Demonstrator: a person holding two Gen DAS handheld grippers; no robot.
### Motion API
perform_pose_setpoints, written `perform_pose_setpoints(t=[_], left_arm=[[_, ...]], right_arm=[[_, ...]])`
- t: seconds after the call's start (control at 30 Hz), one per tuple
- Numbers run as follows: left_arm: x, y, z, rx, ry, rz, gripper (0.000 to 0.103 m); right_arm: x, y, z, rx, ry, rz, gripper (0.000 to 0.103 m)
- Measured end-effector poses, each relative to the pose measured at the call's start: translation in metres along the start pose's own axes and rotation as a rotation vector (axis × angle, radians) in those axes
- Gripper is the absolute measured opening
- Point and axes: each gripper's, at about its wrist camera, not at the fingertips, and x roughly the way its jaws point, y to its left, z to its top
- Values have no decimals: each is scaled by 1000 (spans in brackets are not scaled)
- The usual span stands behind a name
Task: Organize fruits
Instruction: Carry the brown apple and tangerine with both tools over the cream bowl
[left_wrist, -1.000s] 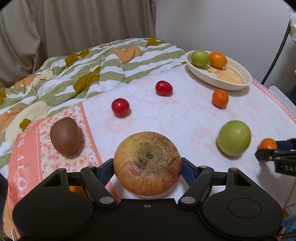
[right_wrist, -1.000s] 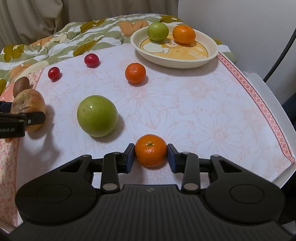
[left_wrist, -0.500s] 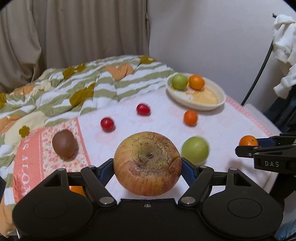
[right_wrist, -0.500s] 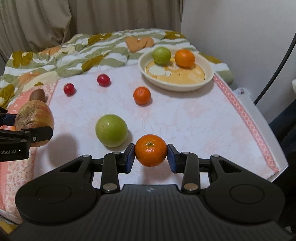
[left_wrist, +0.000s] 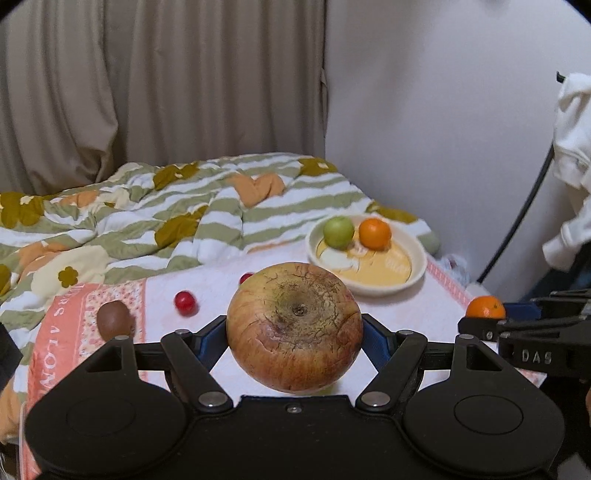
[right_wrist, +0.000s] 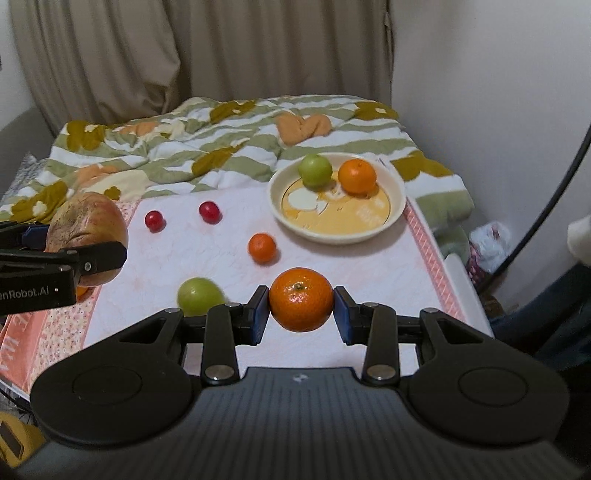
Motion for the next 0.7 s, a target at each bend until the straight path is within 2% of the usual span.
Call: perform_pose_setpoints(t=[0.33, 0.53, 0.7], left_arm=[[26, -72, 28, -76, -34, 61, 78], [61, -94, 46, -64, -27, 62, 78], [98, -98, 60, -49, -7, 48, 78]], right_arm=[[11, -74, 35, -121, -26, 80, 53], [34, -107, 62, -134, -35, 83, 52], [60, -126, 82, -104, -36, 66, 53]])
